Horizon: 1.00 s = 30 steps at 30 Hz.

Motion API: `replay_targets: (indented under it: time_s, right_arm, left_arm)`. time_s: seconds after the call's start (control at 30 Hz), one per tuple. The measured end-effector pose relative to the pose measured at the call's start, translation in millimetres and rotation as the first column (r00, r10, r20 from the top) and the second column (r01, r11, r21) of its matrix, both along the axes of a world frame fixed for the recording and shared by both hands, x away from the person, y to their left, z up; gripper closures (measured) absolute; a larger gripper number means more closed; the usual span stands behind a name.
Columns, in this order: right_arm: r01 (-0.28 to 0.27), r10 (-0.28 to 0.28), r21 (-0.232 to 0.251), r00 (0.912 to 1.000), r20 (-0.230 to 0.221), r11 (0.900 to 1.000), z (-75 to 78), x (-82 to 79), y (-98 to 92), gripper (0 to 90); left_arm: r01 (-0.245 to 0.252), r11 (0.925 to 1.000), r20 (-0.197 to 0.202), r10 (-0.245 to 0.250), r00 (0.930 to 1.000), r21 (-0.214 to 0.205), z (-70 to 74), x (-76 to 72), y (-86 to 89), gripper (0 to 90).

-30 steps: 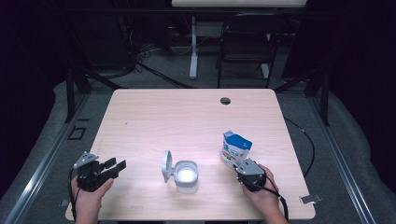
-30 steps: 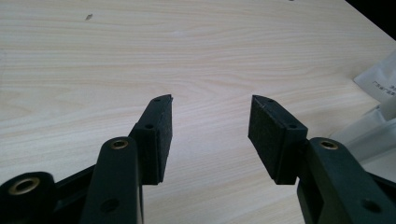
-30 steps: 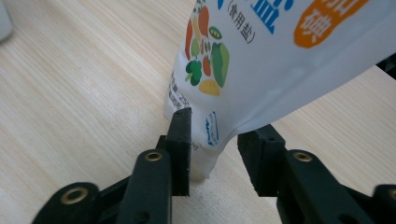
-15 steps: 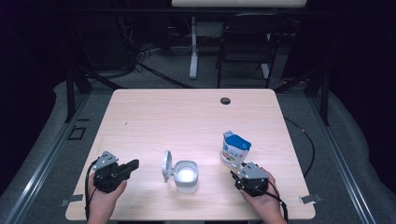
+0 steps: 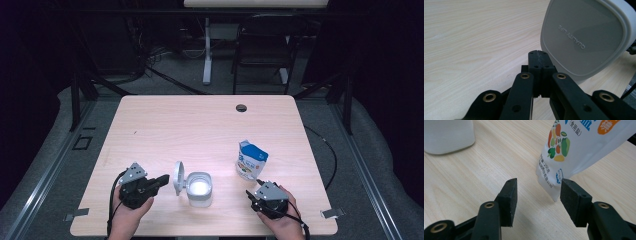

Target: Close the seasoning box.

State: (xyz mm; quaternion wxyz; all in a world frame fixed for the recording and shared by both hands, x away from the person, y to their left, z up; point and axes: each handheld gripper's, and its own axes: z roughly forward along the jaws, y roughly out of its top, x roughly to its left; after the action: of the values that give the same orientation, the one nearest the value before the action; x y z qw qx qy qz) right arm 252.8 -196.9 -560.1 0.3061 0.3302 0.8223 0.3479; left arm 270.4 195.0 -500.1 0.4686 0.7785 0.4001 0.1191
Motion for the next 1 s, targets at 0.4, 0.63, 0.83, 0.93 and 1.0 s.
replay_targets:
  time_s: [0.4, 0.63, 0.83, 0.93, 1.0]
  right_arm:
    - [0.033, -0.033, 0.052, 0.9994, -0.009, 0.9981, 3.7, 0.2, -8.1, 47.2]
    - [0.049, -0.049, 0.063, 0.9988, 0.002, 0.9969, 6.8, -1.7, -13.0, 47.2]
    - [0.058, -0.058, 0.068, 0.9983, -0.004, 0.996, 6.3, -2.7, -15.3, 47.1]
    - [0.06, -0.06, 0.075, 0.9982, -0.002, 0.9954, 6.1, -2.9, -15.5, 47.1]
    - [0.06, -0.06, 0.073, 0.9982, -0.001, 0.9956, 6.4, -3.1, -15.6, 47.0]
  left_arm:
    - [0.086, 0.9954, 0.01, -0.085, 0.9963, -0.043, 2.9, -4.9, -22.3, 90.0]
    - [0.114, 0.9928, 0.042, -0.112, 0.9928, -0.039, 8.4, -9.9, -33.0, 90.0]
    - [0.092, 0.995, 0.044, -0.09, 0.9949, -0.039, 8.6, -9.6, -28.8, 90.0]
    - [0.075, 0.9962, 0.04, -0.074, 0.9965, -0.043, 8.6, -9.0, -25.4, 90.0]
    - [0.065, 0.9973, 0.037, -0.063, 0.9973, -0.035, 7.4, -7.8, -21.7, 90.0]
